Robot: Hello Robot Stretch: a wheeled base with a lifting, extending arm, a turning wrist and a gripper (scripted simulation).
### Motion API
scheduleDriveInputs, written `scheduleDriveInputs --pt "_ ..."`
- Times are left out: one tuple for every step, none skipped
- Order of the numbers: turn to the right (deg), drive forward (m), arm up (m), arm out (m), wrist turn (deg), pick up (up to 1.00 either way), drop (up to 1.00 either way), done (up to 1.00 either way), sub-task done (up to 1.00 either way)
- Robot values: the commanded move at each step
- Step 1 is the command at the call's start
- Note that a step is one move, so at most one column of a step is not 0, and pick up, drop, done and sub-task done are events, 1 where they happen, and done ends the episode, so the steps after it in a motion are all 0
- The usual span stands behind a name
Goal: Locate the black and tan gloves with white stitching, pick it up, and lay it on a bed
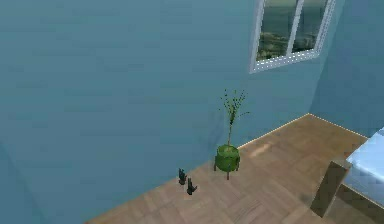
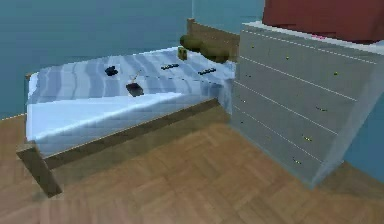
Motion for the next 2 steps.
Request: scheduleDriveInputs --pt "0.0 0.40 0.00 0.00 0.0 0.00 0.00 0.00 0.00" --pt "-45.0 0.00 0.00 0.00 0.0 0.00 0.00 0.00 0.00"
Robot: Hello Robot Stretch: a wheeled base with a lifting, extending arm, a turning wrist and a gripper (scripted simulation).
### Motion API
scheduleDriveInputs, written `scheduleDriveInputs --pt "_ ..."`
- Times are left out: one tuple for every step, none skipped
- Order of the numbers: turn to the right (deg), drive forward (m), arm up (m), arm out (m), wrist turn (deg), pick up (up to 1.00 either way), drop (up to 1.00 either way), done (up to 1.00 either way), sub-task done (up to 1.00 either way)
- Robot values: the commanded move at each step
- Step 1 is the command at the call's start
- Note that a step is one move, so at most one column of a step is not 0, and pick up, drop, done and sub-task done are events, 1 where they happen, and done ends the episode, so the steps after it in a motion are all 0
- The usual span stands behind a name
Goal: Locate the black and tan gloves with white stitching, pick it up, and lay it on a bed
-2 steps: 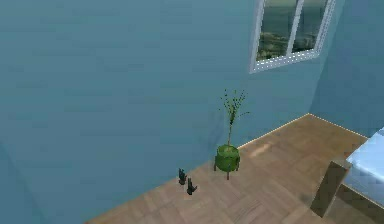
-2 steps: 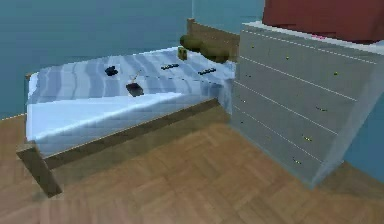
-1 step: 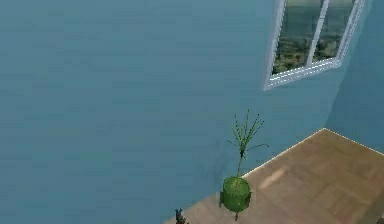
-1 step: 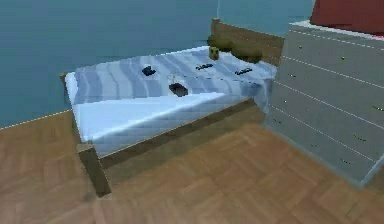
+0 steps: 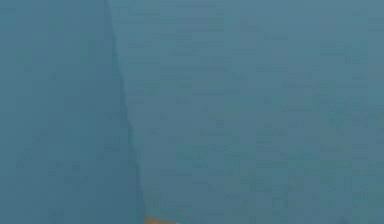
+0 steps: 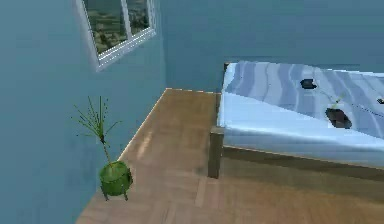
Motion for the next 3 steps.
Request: scheduleDriveInputs --pt "-42.0 0.00 0.00 0.00 0.0 0.00 0.00 0.00 0.00" --pt "0.0 0.00 0.22 0.00 0.0 0.00 0.00 0.00 0.00" --pt "0.0 0.00 0.00 0.48 0.0 0.00 0.00 0.00 0.00"
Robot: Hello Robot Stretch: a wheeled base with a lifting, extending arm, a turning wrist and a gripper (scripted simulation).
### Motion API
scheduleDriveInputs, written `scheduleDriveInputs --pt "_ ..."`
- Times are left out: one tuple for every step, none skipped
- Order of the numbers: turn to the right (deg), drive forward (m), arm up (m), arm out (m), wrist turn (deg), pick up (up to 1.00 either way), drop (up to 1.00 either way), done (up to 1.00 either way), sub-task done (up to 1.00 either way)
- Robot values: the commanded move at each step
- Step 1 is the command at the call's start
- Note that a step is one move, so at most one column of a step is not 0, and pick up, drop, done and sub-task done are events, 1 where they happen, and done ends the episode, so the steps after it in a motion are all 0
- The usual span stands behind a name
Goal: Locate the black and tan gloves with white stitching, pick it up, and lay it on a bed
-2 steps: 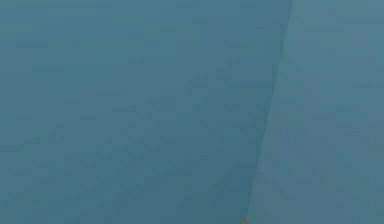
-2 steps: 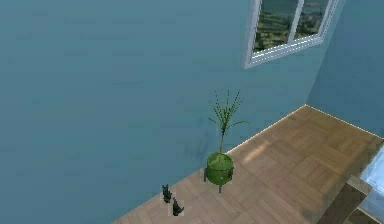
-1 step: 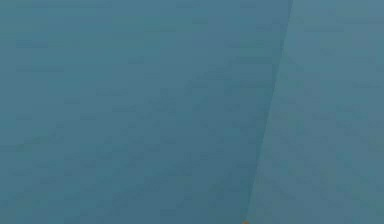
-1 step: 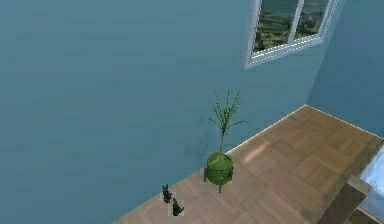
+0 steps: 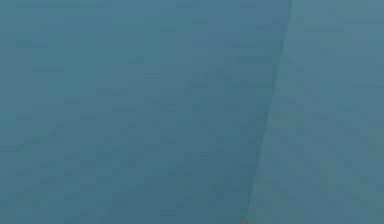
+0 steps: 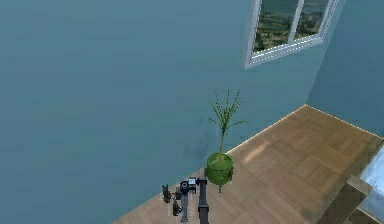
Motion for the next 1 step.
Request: scheduleDriveInputs --pt "0.0 0.00 0.00 0.00 45.0 0.00 0.00 0.00 0.00"
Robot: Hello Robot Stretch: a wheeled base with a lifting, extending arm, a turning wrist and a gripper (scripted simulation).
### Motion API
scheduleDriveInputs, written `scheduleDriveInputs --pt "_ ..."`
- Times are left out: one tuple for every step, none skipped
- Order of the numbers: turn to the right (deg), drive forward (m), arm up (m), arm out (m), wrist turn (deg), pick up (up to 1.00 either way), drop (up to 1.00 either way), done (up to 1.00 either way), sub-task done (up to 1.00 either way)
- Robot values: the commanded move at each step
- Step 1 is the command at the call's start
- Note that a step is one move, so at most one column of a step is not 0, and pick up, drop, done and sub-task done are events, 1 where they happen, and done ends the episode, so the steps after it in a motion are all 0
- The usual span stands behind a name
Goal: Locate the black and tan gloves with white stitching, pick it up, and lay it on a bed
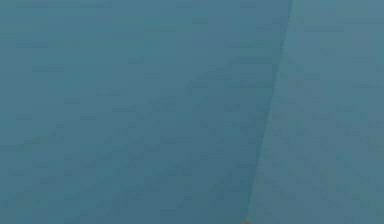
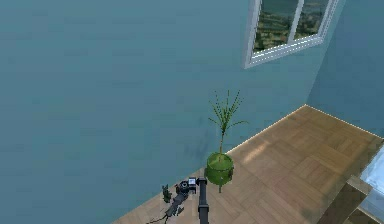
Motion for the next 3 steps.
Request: scheduleDriveInputs --pt "0.0 0.00 0.00 0.00 45.0 0.00 0.00 0.00 0.00" --pt "0.0 0.00 0.00 0.00 45.0 0.00 0.00 0.00 0.00" --pt "0.0 0.00 0.00 0.00 21.0 0.00 0.00 0.00 0.00"
